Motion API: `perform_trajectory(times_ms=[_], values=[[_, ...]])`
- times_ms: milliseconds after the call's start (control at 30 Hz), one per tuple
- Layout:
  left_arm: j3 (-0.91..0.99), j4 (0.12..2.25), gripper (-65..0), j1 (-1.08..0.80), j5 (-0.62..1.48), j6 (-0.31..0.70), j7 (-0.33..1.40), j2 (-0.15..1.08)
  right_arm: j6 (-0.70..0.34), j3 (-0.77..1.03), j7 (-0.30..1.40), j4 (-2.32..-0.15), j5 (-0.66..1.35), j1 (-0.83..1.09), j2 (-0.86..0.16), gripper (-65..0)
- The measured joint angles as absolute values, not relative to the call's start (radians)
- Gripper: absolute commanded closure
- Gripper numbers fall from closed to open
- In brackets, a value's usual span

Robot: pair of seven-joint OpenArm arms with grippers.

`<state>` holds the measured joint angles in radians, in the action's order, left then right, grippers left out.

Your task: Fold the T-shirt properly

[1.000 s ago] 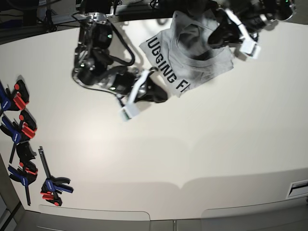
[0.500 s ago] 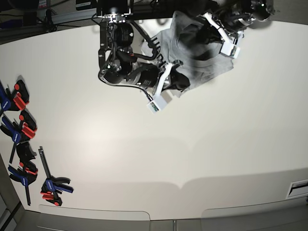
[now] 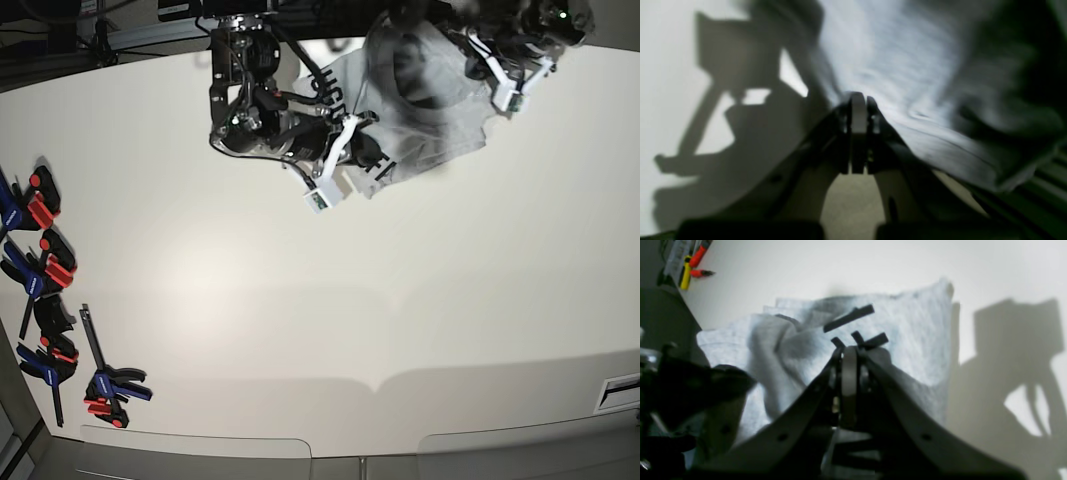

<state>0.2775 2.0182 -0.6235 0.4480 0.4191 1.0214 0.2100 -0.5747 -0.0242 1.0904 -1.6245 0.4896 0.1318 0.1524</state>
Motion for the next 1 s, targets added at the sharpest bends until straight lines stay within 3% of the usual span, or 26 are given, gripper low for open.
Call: perform_trajectory(times_ms=[133,267,467,733,1000], values=[[0.33,2.019,0.0,-0.626,0.404,0.422,0.977,0.24,-0.575,-0.025,1.058,-1.528,0.499,0.128,0.15,0.0],[0.384,2.019,0.0,-0.625,0.306,0.317,0.86,0.276,-0.579,-0.025,1.043,-1.477,0.501,0.124,0.147,0.0],[0.509,2.025,0.0,-0.625,0.485,0.302,0.918,0.33,-0.575,-0.025,1.068,-1.48,0.527,0.119,0.144,0.0],[0.654,2.025,0.0,-0.654,0.913,0.562,0.991,0.311,-0.601,-0.024,1.133,-1.718,0.619,0.085,0.15,0.0],[0.445,2.025,0.0,-0.643,0.974,0.582,1.037,0.267,-0.605,-0.025,1.055,-1.813,0.54,0.094,0.15,0.0]])
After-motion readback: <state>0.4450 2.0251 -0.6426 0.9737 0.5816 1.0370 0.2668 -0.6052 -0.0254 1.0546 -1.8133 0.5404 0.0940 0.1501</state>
